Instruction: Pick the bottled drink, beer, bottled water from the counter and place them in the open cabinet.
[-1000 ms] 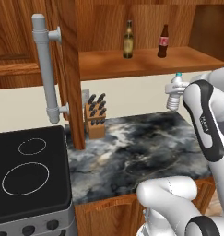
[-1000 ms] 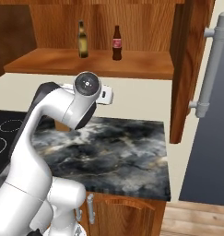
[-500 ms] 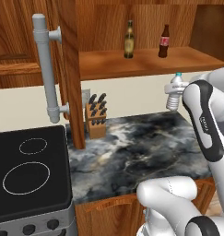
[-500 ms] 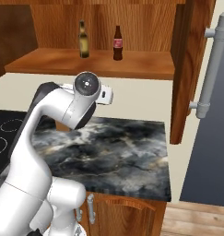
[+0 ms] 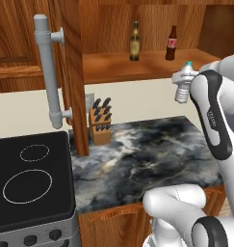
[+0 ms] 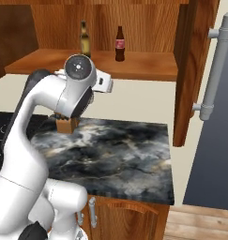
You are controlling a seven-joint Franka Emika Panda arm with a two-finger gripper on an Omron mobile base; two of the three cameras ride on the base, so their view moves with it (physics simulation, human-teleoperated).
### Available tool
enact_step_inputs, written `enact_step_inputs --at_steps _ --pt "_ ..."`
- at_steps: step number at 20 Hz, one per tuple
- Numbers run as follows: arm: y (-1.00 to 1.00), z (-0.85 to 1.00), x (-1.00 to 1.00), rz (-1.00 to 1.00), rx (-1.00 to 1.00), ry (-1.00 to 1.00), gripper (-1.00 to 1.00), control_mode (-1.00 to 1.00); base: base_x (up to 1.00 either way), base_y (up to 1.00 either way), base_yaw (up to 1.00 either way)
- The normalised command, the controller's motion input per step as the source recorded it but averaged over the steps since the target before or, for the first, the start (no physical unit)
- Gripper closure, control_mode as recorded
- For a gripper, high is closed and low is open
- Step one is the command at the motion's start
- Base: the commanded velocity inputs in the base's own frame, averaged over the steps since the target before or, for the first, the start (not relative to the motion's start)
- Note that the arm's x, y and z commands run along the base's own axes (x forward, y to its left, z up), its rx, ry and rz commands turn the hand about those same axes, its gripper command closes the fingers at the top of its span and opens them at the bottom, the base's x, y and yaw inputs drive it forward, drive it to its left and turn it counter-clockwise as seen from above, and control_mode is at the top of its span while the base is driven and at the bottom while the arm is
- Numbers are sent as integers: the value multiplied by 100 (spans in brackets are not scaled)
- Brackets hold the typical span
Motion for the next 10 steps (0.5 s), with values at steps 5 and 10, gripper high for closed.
enact_step_inputs --at_steps 5,10 --pt "-4 52 1 -6 -1 3 100 -100 0 0 0" --pt "-2 30 19 -4 -3 0 100 -100 0 0 0"
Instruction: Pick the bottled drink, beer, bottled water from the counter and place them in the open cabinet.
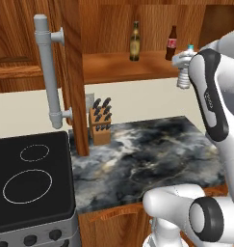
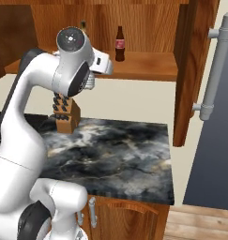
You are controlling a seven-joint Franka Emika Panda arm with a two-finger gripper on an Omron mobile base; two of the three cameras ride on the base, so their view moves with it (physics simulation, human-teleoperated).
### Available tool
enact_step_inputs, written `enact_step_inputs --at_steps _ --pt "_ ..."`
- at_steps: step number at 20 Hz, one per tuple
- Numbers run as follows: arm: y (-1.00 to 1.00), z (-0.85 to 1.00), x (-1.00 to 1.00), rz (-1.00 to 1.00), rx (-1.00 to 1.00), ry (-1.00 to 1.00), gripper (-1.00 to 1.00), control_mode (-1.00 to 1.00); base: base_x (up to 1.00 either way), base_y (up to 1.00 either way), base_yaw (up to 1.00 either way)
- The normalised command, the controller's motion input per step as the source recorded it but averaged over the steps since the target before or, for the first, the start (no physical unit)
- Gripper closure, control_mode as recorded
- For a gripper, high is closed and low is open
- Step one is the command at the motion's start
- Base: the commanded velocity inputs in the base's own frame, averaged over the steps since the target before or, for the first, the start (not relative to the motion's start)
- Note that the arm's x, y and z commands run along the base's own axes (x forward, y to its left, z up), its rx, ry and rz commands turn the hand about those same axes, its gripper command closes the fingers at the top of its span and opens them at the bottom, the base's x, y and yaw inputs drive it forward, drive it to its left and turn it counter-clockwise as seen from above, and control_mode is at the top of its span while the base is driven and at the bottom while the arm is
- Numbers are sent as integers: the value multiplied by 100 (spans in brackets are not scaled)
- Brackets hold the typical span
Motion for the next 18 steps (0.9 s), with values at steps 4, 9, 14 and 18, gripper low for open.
enact_step_inputs --at_steps 4,9,14,18 --pt "-13 18 46 0 0 0 100 -100 0 0 0" --pt "-18 7 36 0 0 0 100 -100 0 0 0" --pt "-15 2 41 0 0 0 100 -100 0 0 0" --pt "0 11 29 0 0 -5 100 -100 0 0 0"
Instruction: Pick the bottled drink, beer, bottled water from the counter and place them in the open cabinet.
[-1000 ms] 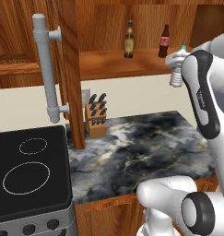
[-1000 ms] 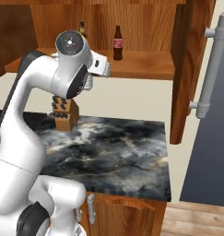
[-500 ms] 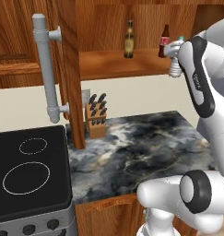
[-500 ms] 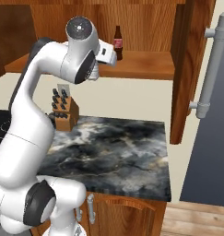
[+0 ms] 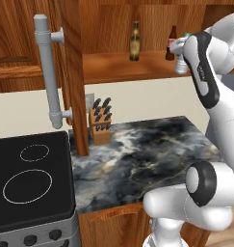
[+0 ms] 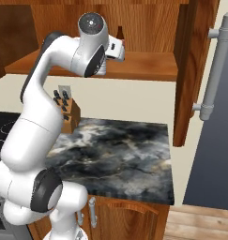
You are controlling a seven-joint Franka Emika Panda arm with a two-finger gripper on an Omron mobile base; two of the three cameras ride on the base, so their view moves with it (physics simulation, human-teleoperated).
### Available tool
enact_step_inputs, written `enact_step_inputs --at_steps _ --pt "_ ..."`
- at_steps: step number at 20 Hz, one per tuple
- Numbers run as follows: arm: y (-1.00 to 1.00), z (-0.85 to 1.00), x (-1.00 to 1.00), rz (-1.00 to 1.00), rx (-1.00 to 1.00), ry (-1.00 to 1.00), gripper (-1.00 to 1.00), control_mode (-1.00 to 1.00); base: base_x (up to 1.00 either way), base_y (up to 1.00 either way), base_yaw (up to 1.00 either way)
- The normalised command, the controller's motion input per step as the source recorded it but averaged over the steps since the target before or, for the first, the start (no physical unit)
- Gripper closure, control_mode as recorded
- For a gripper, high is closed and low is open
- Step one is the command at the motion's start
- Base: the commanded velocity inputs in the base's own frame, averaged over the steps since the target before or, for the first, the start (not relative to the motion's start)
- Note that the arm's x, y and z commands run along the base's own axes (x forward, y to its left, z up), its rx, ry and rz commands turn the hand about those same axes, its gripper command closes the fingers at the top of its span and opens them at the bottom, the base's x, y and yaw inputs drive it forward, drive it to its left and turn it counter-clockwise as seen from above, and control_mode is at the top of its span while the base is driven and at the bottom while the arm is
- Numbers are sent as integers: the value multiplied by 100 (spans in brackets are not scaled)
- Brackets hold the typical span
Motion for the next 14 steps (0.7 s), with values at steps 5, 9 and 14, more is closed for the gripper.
enact_step_inputs --at_steps 5,9,14 --pt "0 1 32 0 0 -1 100 -100 0 0 0" --pt "0 0 46 0 -1 0 100 -100 0 0 0" --pt "0 0 57 0 -1 0 100 -100 0 0 0"
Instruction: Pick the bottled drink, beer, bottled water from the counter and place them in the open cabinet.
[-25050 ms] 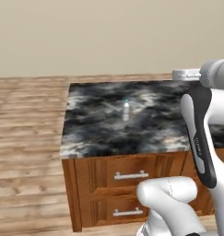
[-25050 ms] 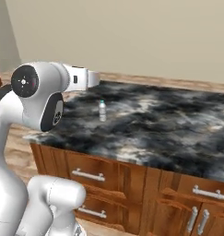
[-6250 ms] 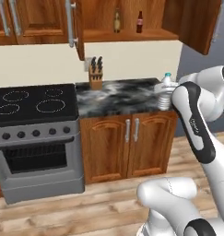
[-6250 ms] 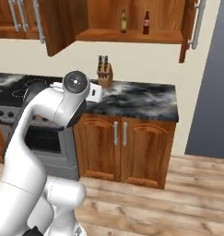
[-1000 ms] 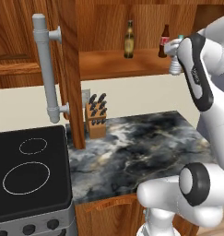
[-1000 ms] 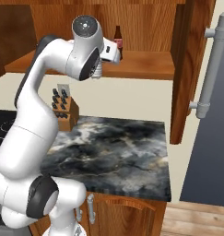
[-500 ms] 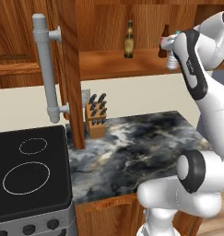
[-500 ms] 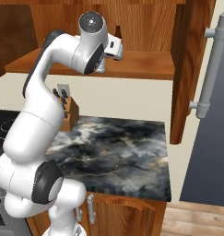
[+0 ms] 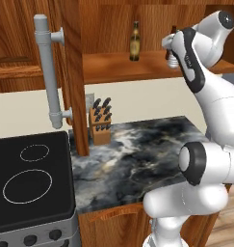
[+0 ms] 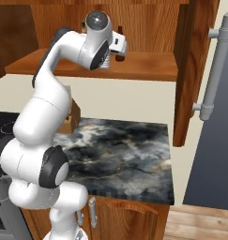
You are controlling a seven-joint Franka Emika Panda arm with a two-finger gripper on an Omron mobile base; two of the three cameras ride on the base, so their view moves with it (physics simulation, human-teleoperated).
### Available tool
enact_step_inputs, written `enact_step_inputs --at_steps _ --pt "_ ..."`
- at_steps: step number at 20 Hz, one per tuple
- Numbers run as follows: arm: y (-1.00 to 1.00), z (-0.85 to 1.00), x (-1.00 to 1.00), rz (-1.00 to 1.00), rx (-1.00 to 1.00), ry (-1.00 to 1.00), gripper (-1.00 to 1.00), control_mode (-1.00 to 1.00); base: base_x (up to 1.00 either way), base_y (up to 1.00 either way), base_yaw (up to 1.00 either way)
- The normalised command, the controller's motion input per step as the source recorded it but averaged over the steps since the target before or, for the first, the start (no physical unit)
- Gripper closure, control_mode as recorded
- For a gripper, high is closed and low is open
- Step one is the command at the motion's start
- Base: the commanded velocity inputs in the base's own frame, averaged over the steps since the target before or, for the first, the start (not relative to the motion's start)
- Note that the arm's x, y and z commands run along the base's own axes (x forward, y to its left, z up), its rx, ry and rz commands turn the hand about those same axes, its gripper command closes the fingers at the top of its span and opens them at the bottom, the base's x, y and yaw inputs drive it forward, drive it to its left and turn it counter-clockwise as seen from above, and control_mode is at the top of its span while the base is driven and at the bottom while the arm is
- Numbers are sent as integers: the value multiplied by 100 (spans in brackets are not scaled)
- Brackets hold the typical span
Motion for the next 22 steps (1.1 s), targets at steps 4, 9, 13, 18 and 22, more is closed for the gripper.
enact_step_inputs --at_steps 4,9,13,18,22 --pt "0 -7 46 0 -1 0 100 -100 0 0 0" --pt "0 -8 43 0 0 0 100 -100 0 0 0" --pt "0 -4 26 0 0 0 100 -100 0 0 0" --pt "0 -18 13 0 0 0 100 -100 0 0 0" --pt "0 -24 3 0 0 0 100 -100 0 0 0"
